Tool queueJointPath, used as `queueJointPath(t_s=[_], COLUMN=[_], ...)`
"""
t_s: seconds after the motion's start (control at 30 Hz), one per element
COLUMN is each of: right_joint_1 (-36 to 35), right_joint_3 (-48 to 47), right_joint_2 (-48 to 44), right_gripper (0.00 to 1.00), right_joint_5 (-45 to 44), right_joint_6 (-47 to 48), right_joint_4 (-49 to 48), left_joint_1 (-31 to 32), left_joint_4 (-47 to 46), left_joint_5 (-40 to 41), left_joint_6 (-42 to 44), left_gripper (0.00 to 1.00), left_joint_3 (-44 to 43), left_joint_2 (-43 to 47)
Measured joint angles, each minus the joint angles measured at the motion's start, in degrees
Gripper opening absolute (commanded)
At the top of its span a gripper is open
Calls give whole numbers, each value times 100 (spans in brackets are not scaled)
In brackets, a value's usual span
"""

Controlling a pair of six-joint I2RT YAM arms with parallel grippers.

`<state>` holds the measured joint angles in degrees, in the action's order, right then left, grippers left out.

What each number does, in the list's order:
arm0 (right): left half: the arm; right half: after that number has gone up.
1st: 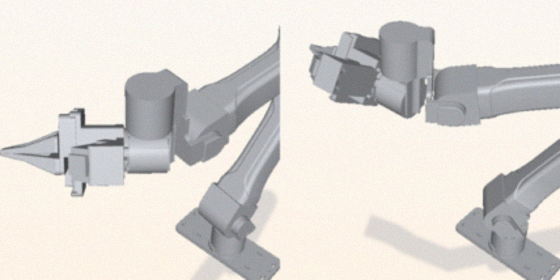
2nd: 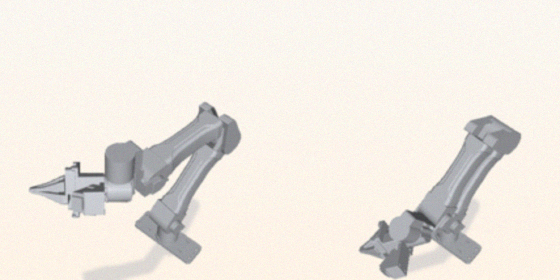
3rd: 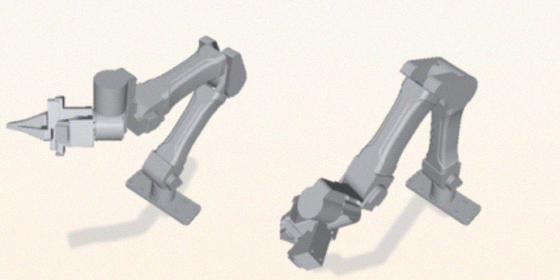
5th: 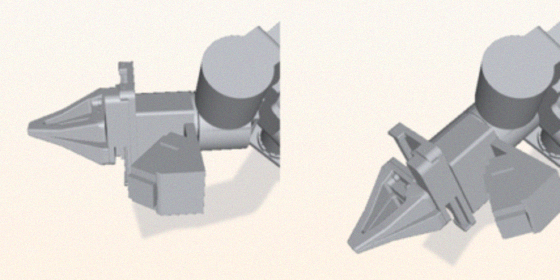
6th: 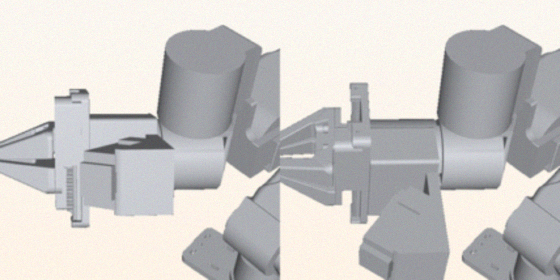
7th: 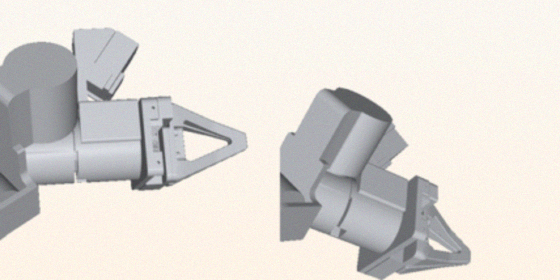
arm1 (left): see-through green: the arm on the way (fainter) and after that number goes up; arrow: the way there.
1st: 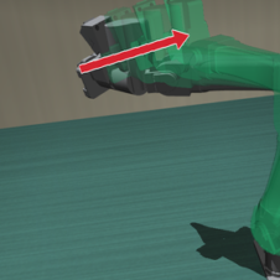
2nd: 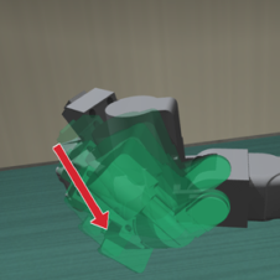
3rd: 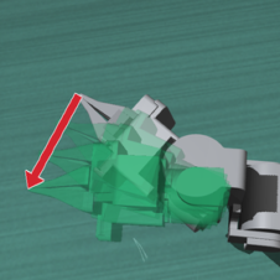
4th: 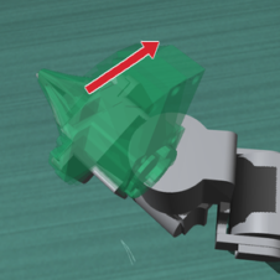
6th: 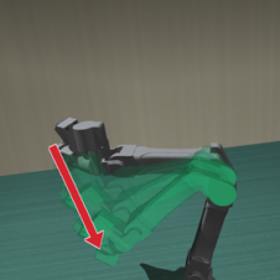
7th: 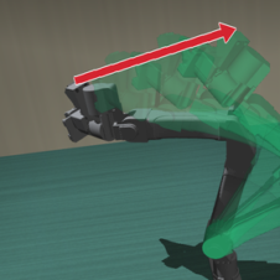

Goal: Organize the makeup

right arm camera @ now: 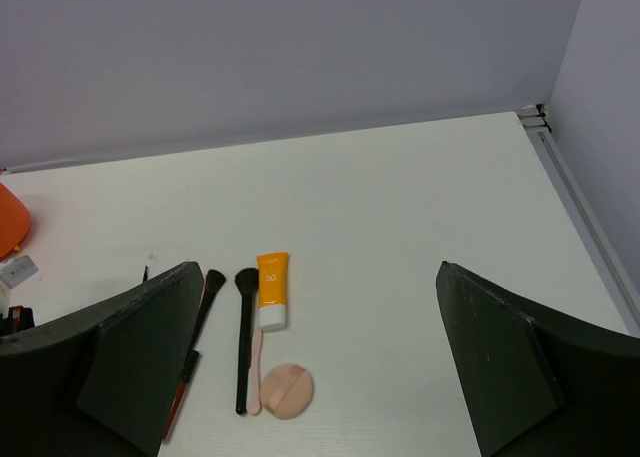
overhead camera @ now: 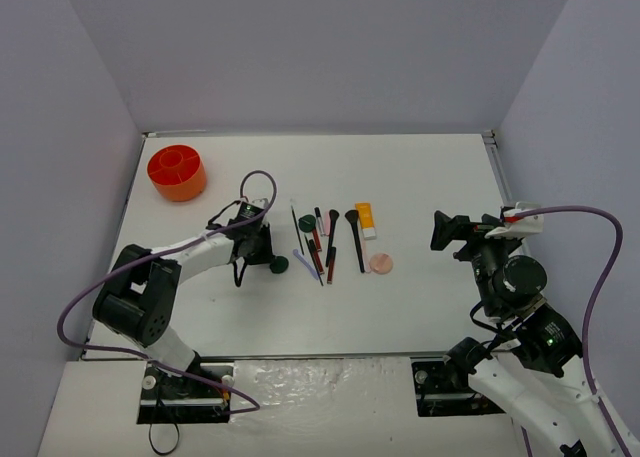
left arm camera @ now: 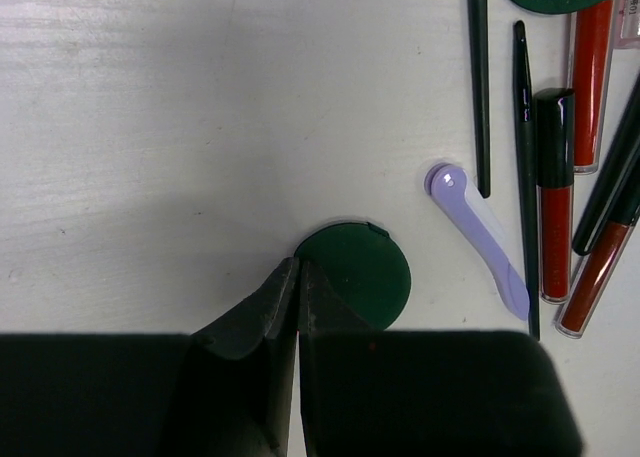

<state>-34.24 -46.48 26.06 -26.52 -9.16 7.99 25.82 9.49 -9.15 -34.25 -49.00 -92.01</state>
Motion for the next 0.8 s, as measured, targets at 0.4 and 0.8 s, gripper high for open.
queueJointPath(t_s=[0.4,0.8], right_joint_1=[0,-134], right_joint_3=[0,9], right_joint_2=[-11,-185], right_gripper=[100,100], right_joint_5=[54,196], right_joint_6=[-9,-136], right_joint_4=[0,2], left_joint_1=[-12,-1458], left_joint_4=[1515,3276], left_joint_5=[1309,3407], left_joint_6=[171,565], left_gripper=[0,0], left_joint_3=[-721,-3365], left_joint_2=[1086,751])
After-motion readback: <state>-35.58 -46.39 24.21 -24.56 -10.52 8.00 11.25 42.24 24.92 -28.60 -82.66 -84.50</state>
